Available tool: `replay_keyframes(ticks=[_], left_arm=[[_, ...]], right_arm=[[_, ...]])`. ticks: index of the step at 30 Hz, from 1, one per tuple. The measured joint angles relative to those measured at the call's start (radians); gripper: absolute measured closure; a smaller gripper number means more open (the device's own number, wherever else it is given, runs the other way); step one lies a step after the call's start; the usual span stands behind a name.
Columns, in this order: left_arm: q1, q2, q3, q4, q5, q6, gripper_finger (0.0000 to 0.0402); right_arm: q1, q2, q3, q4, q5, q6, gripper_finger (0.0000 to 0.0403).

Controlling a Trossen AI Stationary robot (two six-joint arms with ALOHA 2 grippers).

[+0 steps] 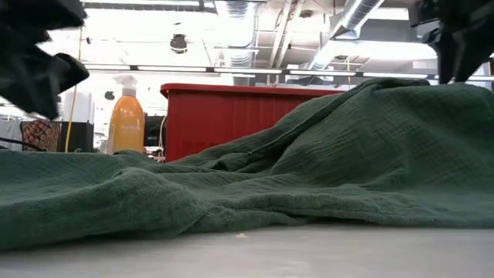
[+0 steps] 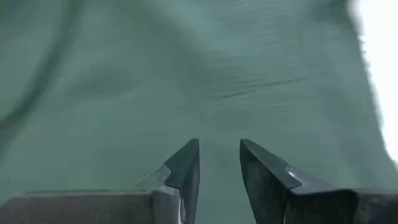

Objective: Fold Laundry from Bin
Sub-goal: Fold the green button down shirt

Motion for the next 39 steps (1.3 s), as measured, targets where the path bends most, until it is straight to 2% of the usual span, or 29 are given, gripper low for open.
replay_keyframes(ticks=[2,4,7,10,13,17,19,24,28,33,35,39], left_arm=[[-0.027,0.004,-0.006,0.105,0.039,0.047,0.0297],[-0.054,0.003,-0.002,0.189,0.023,0.074,0.0297],[-0.096,0.004,0.003,0.328,-0.003,0.129,0.0297],[-0.132,0.036,0.004,0.443,-0.010,0.160,0.0297],[-0.171,0.107,0.007,0.528,-0.037,0.157,0.0297],[-0.219,0.275,0.051,0.546,-0.045,0.134,0.0297],[-0.234,0.370,0.098,0.549,-0.040,0.132,0.0297],[-0.258,0.566,0.232,0.500,-0.005,0.144,0.0297],[-0.268,0.641,0.332,0.358,0.020,0.116,0.0297],[-0.306,0.649,0.421,0.127,0.048,-0.010,0.0297],[-0.345,0.644,0.439,0.055,0.029,-0.057,0.0297],[-0.426,0.643,0.427,0.037,-0.025,-0.164,0.0297]], right_arm=[[0.044,0.011,0.017,0.019,-0.071,0.039,0.0164],[0.099,0.024,0.051,0.021,-0.128,0.110,0.0164],[0.200,0.055,0.122,0.018,-0.153,0.216,0.0164],[0.308,0.105,0.203,0.029,-0.147,0.309,0.0164],[0.433,0.171,0.252,0.113,-0.098,0.368,0.0164],[0.578,0.300,0.252,0.286,-0.003,0.334,0.0164],[0.628,0.382,0.252,0.327,0.007,0.305,0.0164],[0.690,0.571,0.251,0.340,0.006,0.333,0.0164],[0.710,0.672,0.250,0.348,0.005,0.362,0.0172],[0.716,0.746,0.251,0.374,0.006,0.363,0.0193],[0.713,0.769,0.250,0.392,0.006,0.363,0.0202],[0.703,0.813,0.251,0.435,-0.003,0.362,0.0217]])
